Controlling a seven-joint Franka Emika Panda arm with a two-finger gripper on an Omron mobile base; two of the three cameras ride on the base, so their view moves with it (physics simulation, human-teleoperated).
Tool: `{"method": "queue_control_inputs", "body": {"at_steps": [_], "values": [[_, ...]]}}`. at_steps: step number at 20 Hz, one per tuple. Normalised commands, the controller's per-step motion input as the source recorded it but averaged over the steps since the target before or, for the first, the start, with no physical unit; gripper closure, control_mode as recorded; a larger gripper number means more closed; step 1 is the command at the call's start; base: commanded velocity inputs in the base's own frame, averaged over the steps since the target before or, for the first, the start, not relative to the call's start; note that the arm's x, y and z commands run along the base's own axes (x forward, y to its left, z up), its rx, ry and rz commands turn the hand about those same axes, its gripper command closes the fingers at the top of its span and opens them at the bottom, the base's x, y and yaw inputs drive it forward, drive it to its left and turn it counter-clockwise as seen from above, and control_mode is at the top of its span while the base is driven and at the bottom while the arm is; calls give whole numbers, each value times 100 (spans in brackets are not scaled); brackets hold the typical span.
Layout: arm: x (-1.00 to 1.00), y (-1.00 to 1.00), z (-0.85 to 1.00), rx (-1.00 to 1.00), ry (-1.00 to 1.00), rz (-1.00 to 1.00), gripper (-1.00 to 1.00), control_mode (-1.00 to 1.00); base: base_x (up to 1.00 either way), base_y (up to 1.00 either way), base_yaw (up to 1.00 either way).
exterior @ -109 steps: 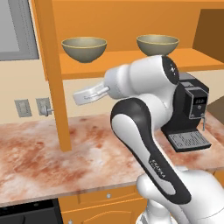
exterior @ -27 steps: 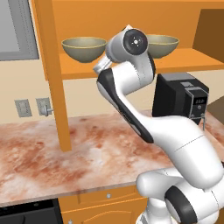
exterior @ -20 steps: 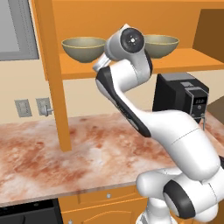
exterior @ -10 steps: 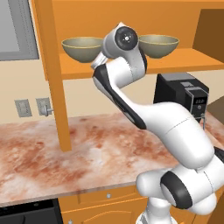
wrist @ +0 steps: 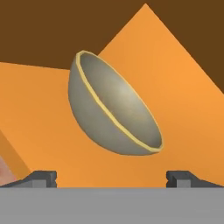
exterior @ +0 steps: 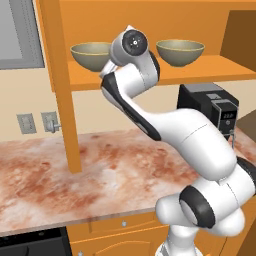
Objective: Move the bowls from the cabinet to the plates on the dining table.
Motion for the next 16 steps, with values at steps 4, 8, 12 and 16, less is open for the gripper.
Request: {"method": "queue_control_inputs", "body": {"at_steps": [4,8,12,16], "values": [[23,13,-7,-4,3,2,-100,-100,0,0,0],[27,8,-4,-3,2,2,-100,-100,0,0,0],[30,8,-6,-3,1,2,-100,-100,0,0,0],[27,9,-19,-4,0,1,-100,-100,0,0,0]]}}
